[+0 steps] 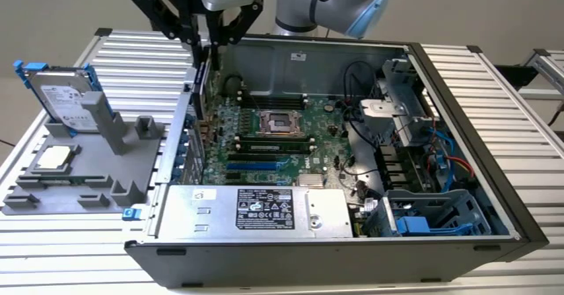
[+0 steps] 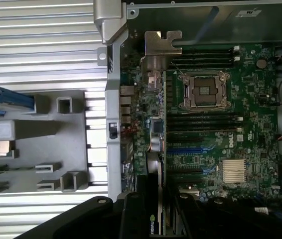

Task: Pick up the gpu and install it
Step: 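Pick up the gpu and move the gpu toward the slot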

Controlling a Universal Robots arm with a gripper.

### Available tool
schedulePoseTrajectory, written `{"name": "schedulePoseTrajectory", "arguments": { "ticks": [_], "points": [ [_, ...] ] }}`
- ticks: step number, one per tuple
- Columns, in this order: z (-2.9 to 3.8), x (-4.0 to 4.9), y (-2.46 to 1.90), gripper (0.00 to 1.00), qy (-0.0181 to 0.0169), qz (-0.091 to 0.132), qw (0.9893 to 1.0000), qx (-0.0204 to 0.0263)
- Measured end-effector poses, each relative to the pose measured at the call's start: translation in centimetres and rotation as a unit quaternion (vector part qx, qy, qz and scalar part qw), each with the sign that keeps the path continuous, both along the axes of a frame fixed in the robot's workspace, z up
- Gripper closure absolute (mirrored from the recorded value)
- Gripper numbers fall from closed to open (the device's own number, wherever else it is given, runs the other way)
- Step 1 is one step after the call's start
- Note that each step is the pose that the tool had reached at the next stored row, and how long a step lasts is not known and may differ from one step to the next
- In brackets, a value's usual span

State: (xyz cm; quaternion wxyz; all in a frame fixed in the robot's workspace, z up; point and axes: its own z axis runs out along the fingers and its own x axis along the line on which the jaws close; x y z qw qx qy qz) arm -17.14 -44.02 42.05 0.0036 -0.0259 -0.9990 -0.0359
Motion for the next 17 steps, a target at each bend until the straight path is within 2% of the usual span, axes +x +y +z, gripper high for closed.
{"name": "schedulePoseTrajectory", "arguments": {
  "ticks": [17],
  "points": [
    [-0.02, 1.54, 0.00, 1.00, 0.0000, 0.000, 1.0000, 0.0000]
  ]
}}
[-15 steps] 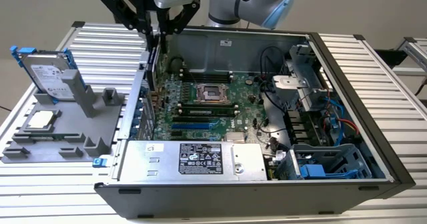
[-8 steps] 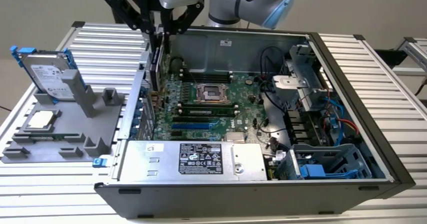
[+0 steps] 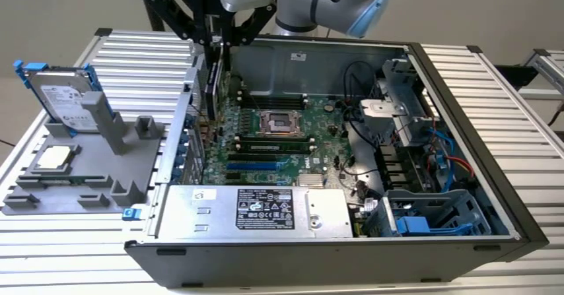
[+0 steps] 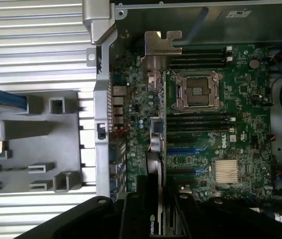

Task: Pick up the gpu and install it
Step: 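Pick up the gpu and move the gpu toward the slot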

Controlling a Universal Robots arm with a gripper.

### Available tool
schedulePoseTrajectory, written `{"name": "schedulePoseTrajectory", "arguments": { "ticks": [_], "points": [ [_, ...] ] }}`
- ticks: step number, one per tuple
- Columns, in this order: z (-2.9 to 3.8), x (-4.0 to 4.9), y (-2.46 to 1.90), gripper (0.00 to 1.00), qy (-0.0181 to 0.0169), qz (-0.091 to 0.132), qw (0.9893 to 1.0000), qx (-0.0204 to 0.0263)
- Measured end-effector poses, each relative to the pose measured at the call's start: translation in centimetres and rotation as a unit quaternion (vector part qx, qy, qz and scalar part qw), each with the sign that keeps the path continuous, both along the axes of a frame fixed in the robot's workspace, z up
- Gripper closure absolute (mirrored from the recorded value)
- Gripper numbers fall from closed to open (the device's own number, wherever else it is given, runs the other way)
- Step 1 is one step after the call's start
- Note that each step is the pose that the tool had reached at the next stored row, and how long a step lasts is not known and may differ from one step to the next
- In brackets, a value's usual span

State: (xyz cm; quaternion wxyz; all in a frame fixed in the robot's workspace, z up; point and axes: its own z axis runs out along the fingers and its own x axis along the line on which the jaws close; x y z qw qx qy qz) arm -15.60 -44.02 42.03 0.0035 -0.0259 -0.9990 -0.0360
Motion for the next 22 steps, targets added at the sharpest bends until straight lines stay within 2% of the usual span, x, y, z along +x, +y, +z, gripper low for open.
{"name": "schedulePoseTrajectory", "arguments": {
  "ticks": [22],
  "points": [
    [-0.05, 2.07, 0.00, 1.00, 0.0000, 0.000, 1.0000, -0.0001]
  ]
}}
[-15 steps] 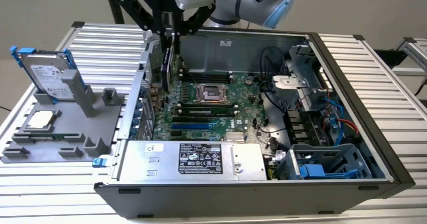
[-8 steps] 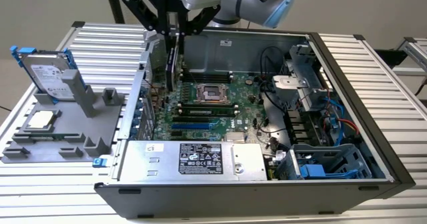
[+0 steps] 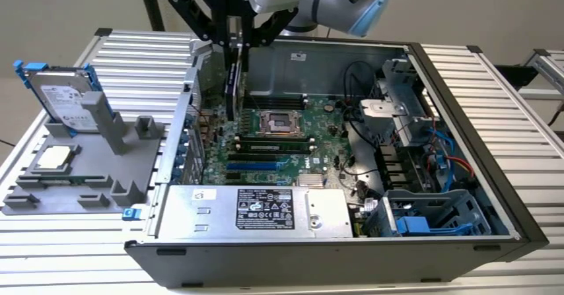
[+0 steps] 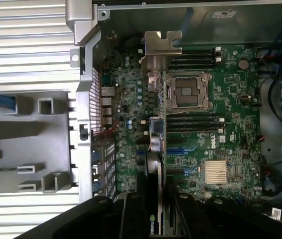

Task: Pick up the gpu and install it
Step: 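Pick up the gpu and move the gpu toward the slot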

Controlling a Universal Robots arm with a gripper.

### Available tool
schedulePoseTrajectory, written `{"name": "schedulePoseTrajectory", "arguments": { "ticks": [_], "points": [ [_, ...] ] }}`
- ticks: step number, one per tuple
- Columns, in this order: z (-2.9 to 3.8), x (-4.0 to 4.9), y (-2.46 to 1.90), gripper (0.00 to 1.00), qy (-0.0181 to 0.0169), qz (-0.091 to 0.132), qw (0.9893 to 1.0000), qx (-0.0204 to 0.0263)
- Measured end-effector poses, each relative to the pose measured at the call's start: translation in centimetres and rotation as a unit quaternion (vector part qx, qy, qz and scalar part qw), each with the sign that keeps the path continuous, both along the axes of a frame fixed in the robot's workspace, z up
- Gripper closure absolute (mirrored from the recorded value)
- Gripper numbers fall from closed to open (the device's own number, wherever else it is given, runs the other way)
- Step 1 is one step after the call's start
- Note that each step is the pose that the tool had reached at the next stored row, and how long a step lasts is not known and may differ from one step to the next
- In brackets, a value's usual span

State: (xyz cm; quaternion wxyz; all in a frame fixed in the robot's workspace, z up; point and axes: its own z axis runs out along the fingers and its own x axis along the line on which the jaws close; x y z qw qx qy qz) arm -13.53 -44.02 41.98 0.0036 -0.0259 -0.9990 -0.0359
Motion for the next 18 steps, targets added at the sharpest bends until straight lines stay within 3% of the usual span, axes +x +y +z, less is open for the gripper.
{"name": "schedulePoseTrajectory", "arguments": {
  "ticks": [18],
  "points": [
    [-0.05, 1.31, 0.00, 1.00, 0.0000, 0.000, 1.0000, 0.0001]
  ]
}}
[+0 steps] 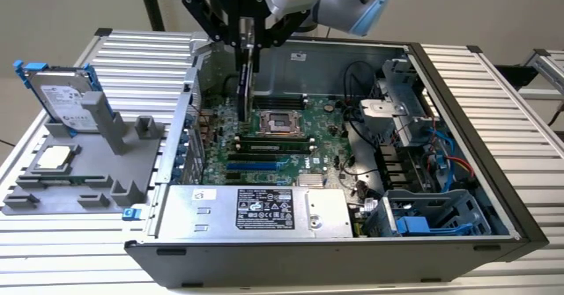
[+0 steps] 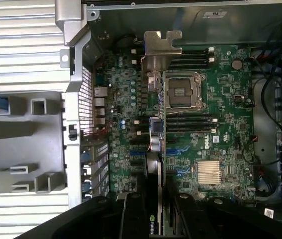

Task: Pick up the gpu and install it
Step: 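Pick up the gpu and move the gpu toward the slot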

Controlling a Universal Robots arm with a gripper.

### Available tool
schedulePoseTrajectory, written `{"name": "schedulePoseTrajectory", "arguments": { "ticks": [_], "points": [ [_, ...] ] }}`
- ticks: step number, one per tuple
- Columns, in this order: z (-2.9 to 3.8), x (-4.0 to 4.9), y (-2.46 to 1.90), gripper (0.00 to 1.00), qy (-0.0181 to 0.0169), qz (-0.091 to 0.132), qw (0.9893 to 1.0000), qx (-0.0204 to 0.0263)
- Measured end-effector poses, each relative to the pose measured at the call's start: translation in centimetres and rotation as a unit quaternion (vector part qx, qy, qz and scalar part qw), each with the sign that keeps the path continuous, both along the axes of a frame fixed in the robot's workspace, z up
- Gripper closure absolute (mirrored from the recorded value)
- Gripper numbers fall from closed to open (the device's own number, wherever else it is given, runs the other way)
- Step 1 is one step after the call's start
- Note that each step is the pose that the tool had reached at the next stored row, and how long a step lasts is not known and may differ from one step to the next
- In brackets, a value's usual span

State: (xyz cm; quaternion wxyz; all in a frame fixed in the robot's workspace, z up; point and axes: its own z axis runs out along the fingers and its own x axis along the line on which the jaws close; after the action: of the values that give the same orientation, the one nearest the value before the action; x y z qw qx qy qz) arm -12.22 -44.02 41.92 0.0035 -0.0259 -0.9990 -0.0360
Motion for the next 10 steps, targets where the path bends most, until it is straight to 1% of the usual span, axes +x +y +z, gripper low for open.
{"name": "schedulePoseTrajectory", "arguments": {
  "ticks": [10],
  "points": [
    [-0.02, 0.72, 0.00, 1.00, 0.0000, 0.000, 1.0000, 0.0000]
  ]
}}
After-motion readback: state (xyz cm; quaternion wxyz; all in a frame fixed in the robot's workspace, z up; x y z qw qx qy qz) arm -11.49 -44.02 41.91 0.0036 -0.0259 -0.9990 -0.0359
